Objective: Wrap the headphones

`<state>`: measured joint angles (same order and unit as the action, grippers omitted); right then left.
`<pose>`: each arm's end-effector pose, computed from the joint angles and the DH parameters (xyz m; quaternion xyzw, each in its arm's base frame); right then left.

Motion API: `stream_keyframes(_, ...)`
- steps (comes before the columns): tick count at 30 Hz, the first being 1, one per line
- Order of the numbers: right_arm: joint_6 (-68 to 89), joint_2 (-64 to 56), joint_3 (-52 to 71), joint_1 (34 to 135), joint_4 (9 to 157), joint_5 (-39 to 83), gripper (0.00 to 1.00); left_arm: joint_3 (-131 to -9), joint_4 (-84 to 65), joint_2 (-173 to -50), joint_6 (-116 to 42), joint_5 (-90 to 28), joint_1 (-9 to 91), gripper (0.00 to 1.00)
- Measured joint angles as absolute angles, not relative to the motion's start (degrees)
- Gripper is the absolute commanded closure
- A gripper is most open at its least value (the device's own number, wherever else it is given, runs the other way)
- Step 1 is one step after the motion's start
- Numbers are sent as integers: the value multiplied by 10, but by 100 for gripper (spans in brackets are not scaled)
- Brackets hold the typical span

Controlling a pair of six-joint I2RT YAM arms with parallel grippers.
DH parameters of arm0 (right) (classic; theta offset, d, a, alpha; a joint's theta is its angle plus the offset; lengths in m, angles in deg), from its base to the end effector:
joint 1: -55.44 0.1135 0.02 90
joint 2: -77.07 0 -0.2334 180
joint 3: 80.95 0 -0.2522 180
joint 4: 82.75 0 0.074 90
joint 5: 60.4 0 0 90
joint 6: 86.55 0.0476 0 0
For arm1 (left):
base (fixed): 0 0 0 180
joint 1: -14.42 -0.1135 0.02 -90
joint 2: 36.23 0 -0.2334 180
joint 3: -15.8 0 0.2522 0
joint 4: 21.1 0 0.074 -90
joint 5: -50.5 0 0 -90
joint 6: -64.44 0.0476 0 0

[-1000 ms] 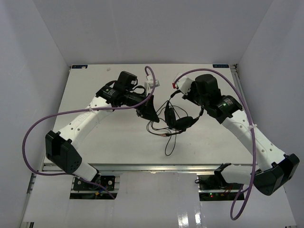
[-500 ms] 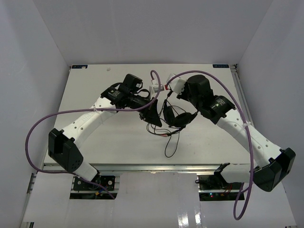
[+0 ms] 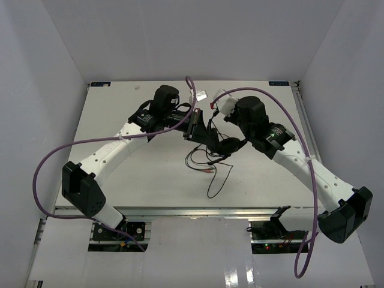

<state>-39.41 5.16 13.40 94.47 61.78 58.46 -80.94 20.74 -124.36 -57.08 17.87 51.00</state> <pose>0.2475 0.1711 0.3524 -0.4197 0.6971 -0.2243 0.5362 0.2532 -0.2379 0.3299 0.2620 0.7610 -0.5834 0.1091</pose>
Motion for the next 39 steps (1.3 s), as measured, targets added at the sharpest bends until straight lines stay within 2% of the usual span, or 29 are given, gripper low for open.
stream_keyframes(6, -357, 56, 138, 943, 627, 591, 92, -793, 94, -1244, -691, 167, 510, 100)
stream_keyframes(15, -240, 51, 127, 908, 600, 559, 92, -702, -58, -1229, -814, 126, 515, 89)
stream_keyframes(24, -150, 45, 116, 887, 574, 498, 92, -706, -115, -1214, -837, 46, 522, 84)
stream_keyframes(30, -109, 45, 116, 876, 570, 458, 92, -757, -122, -1253, -836, 14, 557, 84)
stream_keyframes(37, -79, 45, 116, 861, 565, 444, 92, -759, -106, -1276, -825, -14, 580, 83)
stream_keyframes(39, -72, 45, 116, 858, 565, 444, 92, -760, -97, -1276, -817, -25, 585, 79)
